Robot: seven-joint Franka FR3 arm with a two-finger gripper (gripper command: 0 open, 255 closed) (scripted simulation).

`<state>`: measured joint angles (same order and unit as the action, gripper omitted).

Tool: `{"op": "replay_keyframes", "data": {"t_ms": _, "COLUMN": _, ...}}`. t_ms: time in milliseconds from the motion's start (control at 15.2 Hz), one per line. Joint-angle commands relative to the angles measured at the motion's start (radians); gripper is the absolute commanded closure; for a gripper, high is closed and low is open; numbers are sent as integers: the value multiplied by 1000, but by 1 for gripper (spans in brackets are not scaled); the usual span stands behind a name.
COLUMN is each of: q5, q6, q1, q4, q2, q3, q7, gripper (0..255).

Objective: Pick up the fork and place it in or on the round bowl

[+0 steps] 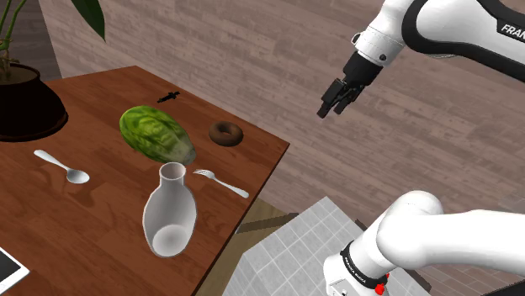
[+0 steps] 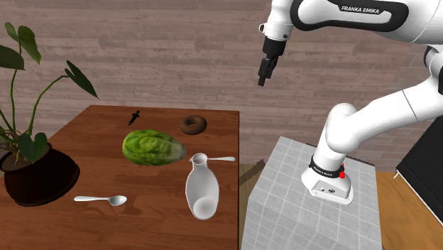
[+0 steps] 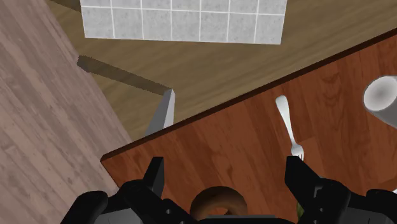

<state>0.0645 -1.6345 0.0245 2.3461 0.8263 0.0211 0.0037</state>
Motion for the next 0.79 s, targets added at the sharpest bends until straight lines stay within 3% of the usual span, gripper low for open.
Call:
{"op": "replay_keyframes", "data": {"t_ms": 0, "q5": 0, "q6": 0, "q1": 0, "q4": 0, "q2": 0, "q3": 0, "q7": 0, "gripper": 0}}
{"op": "replay_keyframes", "data": {"t_ms": 726, "q5": 87, "q6": -254, "q1": 85, "q4": 50, "q2": -300, "q3": 59, "q7": -48, "gripper": 0}}
